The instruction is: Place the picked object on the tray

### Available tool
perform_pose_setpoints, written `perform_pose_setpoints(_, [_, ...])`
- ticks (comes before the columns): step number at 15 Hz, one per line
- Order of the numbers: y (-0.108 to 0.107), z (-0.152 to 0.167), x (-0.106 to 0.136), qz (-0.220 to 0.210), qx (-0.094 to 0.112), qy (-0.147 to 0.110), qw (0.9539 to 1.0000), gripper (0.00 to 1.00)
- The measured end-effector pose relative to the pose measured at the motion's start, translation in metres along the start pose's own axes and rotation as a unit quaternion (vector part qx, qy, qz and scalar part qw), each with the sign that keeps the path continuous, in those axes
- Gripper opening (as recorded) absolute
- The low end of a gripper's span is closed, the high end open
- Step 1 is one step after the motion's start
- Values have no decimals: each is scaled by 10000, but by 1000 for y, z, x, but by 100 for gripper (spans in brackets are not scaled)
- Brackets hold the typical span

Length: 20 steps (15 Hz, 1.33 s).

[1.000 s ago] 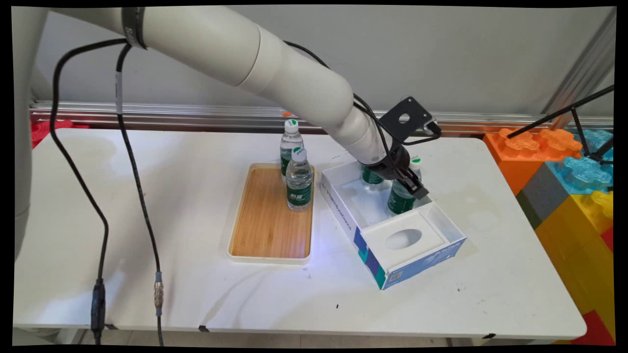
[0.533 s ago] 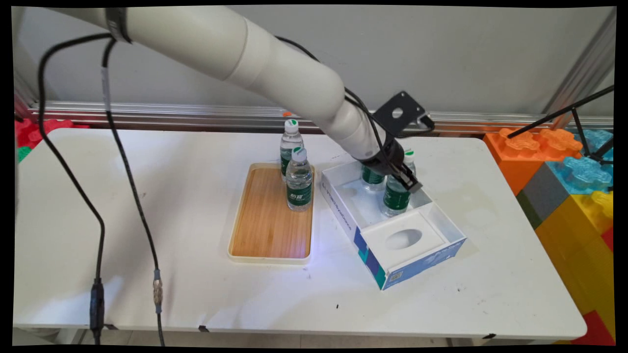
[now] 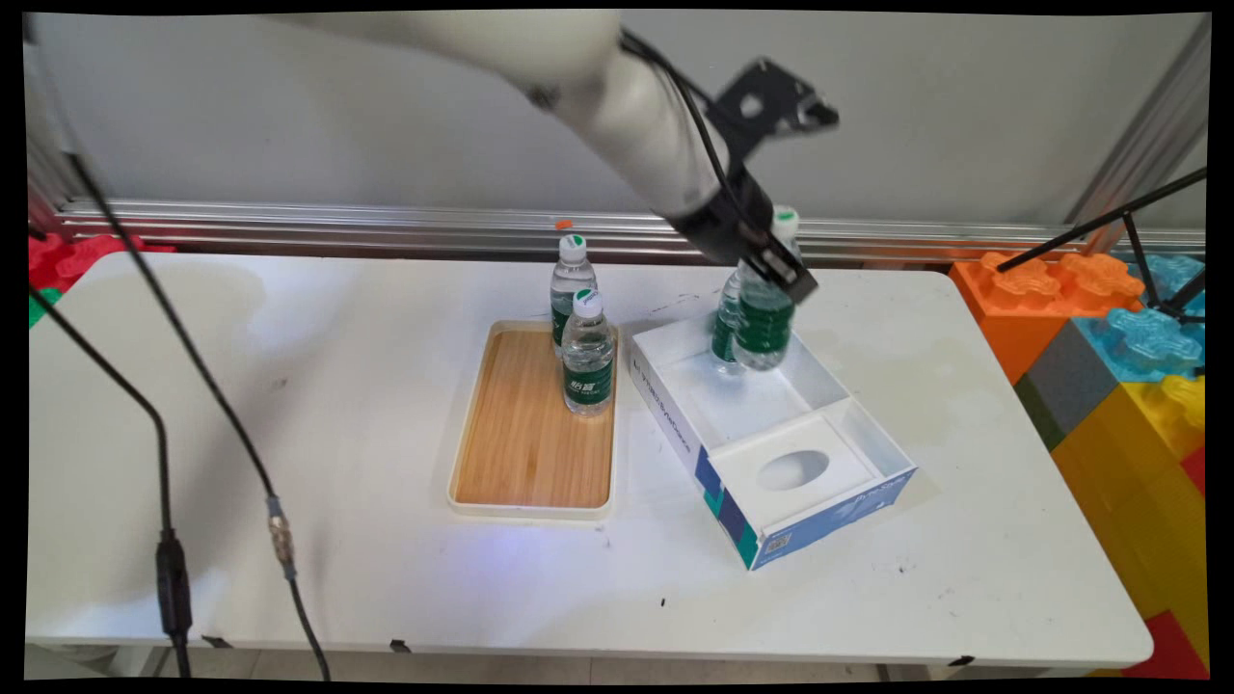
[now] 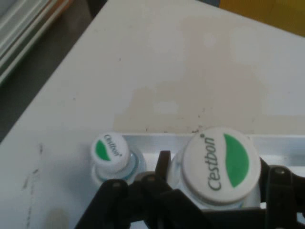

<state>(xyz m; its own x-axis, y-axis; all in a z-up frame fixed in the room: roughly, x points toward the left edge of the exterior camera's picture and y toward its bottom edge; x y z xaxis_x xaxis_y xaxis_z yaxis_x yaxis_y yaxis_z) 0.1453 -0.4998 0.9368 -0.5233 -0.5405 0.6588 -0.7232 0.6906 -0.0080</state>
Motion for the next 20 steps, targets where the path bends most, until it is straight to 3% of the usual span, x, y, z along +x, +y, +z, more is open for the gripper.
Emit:
perform_pose_setpoints(5, [-16,-97,17,55,-164,-69,9998,0])
perform_pose_setpoints(9, [-34,-168,5,170,-276,-210,9993,0])
perform_pose_setpoints(15, [-52,-239,-58,426,-563,-400,9967,0])
perform_pose_setpoints(20, [-55,-244,-117,699,-761,-319,9941,0])
